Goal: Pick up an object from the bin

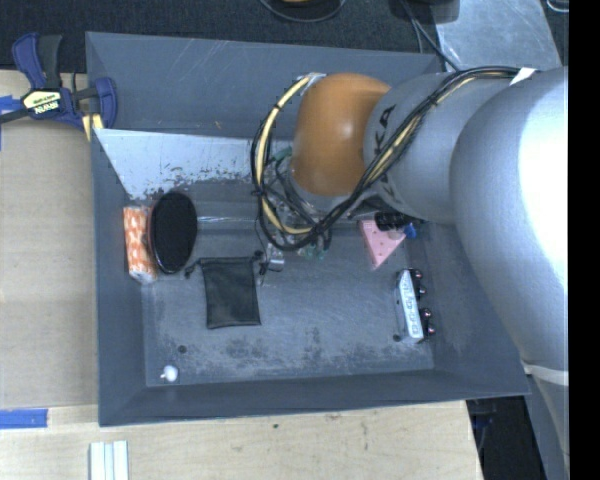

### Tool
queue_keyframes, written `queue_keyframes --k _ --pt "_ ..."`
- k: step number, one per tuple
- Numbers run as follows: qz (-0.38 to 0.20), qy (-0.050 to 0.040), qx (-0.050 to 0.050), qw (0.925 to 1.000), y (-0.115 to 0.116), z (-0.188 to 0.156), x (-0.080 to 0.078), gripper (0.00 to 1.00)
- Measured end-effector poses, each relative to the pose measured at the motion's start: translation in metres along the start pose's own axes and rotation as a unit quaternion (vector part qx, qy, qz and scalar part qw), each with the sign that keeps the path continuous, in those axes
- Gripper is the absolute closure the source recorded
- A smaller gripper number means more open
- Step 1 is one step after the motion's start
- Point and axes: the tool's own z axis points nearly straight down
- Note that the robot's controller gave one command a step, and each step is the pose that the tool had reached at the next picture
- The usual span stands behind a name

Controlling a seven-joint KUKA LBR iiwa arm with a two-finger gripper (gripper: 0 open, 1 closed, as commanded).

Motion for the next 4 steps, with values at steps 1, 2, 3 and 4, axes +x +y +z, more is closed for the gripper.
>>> queue_keyframes --k 1,2,3,4 --pt "-0.021 -0.0002 0.000 0.9998 0.015 -0.026 0.059 0.00" --pt "0.073 -0.0032 -0.001 0.9973 0.064 0.009 0.034 0.00" --pt "-0.015 -0.0010 0.000 0.9999 0.072 0.006 0.041 1.00" --pt "-0.015 -0.0010 0.000 0.9999 0.072 0.006 0.041 1.00"
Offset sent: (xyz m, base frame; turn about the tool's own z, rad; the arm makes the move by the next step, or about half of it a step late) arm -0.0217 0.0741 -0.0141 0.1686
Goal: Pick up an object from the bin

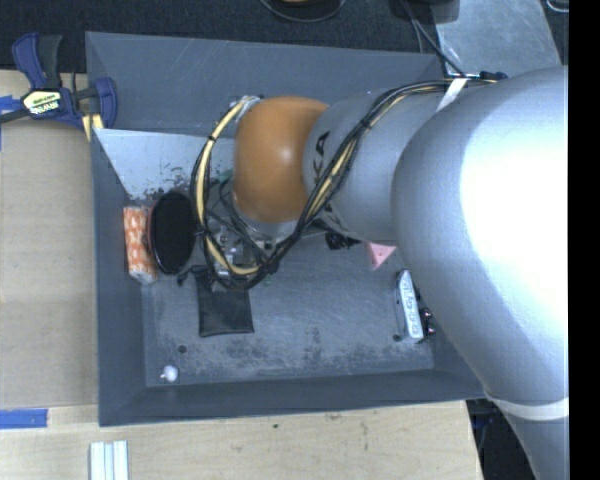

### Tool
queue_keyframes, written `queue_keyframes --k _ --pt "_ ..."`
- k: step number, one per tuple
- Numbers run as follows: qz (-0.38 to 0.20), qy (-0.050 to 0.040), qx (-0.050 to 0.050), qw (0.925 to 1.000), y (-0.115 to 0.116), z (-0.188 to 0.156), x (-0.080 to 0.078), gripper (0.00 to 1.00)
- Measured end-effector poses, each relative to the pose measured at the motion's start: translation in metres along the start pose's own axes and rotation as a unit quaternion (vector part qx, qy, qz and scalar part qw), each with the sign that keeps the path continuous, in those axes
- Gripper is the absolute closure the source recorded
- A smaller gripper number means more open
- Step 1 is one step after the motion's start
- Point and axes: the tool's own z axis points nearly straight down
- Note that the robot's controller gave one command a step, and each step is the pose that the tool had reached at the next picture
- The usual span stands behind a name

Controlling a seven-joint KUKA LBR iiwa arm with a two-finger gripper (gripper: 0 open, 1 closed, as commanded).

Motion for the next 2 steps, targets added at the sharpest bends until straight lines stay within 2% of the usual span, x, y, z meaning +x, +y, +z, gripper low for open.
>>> queue_keyframes --k 2 --pt "0.018 -0.0040 -0.001 0.9998 0.0003 0.0104 0.0029 1.00"
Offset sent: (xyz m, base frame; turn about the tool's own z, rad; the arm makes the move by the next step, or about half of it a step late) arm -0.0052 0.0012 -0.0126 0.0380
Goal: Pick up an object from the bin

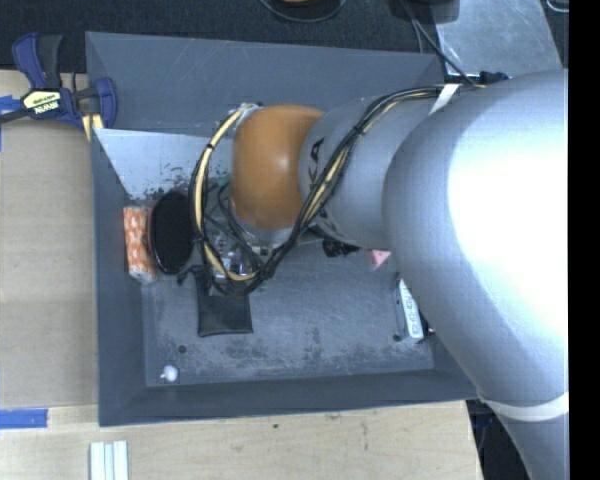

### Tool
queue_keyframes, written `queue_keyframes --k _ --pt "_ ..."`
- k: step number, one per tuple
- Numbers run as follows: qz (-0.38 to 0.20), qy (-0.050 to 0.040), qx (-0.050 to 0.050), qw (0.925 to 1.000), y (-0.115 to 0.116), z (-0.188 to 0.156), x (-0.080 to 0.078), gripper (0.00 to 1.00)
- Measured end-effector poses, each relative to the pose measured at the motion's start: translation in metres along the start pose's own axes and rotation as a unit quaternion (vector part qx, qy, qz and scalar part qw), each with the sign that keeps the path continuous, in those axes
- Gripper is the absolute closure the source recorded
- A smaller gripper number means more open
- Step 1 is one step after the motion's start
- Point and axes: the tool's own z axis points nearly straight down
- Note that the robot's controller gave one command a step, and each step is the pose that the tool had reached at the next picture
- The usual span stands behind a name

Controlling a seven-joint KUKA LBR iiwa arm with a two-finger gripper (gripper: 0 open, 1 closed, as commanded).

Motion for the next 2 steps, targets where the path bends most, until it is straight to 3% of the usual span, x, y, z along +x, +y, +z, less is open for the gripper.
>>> queue_keyframes --k 1,2 --pt "-0.007 -0.0019 -0.001 1.0000 0.007 0.000 0.006 1.00" --pt "-0.012 0.0006 0.000 0.9999 0.006 -0.084 0.003 1.00"
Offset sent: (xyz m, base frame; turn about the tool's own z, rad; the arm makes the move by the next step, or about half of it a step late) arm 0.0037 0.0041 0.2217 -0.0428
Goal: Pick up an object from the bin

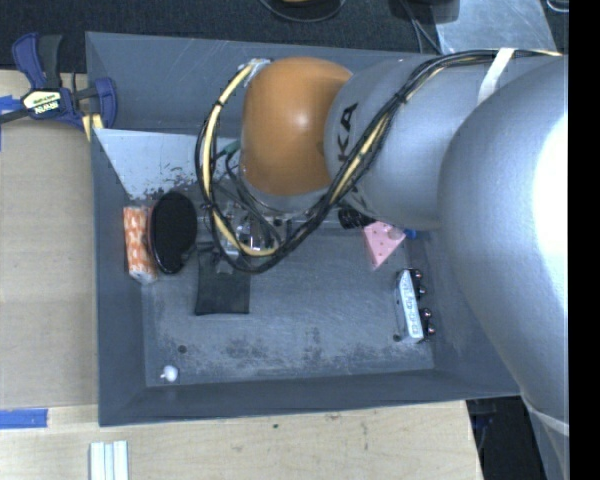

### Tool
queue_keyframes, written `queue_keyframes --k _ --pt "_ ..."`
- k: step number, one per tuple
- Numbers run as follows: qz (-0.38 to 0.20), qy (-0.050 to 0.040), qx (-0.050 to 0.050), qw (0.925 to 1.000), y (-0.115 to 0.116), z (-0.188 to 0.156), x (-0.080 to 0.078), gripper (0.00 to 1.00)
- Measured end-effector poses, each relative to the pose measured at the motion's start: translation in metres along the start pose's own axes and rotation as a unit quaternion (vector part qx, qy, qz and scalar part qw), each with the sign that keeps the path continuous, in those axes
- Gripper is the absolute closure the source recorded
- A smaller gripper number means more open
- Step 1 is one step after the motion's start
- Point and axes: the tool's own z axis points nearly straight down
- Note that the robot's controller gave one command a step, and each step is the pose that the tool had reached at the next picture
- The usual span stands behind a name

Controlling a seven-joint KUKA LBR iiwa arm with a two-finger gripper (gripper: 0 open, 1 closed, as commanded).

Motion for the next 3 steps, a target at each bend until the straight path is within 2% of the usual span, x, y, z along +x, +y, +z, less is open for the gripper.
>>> queue_keyframes --k 1,2,3 --pt "0.044 -0.0055 -0.002 0.9990 -0.012 0.056 -0.017 1.00" --pt "0.046 -0.0006 0.000 0.9990 -0.007 0.003 -0.011 1.00" --pt "0.044 -0.0082 -0.003 0.9990 -0.011 0.052 -0.022 1.00"
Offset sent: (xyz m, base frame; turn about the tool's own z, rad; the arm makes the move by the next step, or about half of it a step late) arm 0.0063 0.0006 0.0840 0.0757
